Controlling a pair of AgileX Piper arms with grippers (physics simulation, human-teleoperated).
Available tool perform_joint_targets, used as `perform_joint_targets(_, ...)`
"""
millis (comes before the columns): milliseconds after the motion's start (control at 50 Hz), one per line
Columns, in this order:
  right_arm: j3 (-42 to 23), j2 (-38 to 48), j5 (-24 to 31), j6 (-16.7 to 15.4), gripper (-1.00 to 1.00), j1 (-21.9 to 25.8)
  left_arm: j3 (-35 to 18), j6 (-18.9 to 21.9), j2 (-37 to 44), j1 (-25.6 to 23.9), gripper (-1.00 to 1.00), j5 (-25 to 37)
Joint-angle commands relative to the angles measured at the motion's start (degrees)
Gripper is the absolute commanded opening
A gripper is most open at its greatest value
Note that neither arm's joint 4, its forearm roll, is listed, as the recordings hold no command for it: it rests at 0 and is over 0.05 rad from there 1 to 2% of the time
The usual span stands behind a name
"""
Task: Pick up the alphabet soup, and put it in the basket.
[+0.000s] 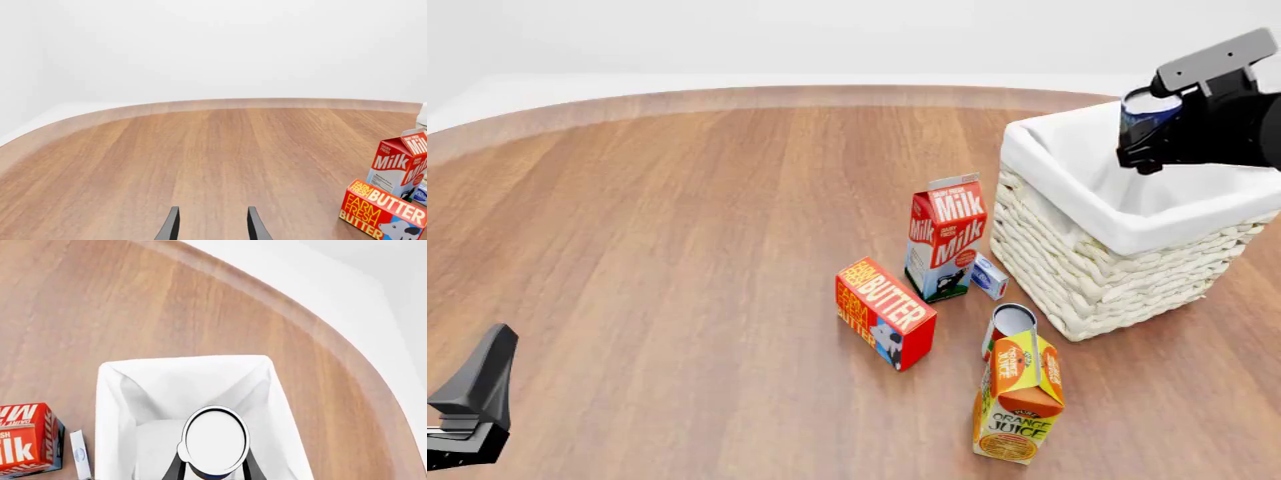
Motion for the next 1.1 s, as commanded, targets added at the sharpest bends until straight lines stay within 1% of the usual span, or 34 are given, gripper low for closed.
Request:
perform_joint_targets(20, -0.78, 1.64, -0.35, 0.23, -1.0, -0.73, 0.0, 0.0, 0.0, 0.0, 1.0, 0.0)
perform_joint_targets(60, -0.75, 1.66, -0.21, 0.51, -1.0, -0.5, 0.0, 0.0, 0.0, 0.0, 1.0, 0.0)
perform_joint_targets(480, -1.5, 5.2, -1.54, -0.18, -1.0, -0.61, 0.0, 0.0, 0.0, 0.0, 1.0, 0.0)
perform_joint_targets(520, -1.22, 6.03, -2.11, -0.86, -1.0, -1.0, 0.0, 0.0, 0.0, 0.0, 1.0, 0.0)
perform_joint_targets(640, -1.44, 6.84, -2.54, -0.89, -1.0, -1.06, 0.0, 0.0, 0.0, 0.0, 1.0, 0.0)
perform_joint_targets(1100, -3.63, 9.73, -2.49, -1.69, -1.0, -1.97, 0.0, 0.0, 0.0, 0.0, 1.0, 0.0)
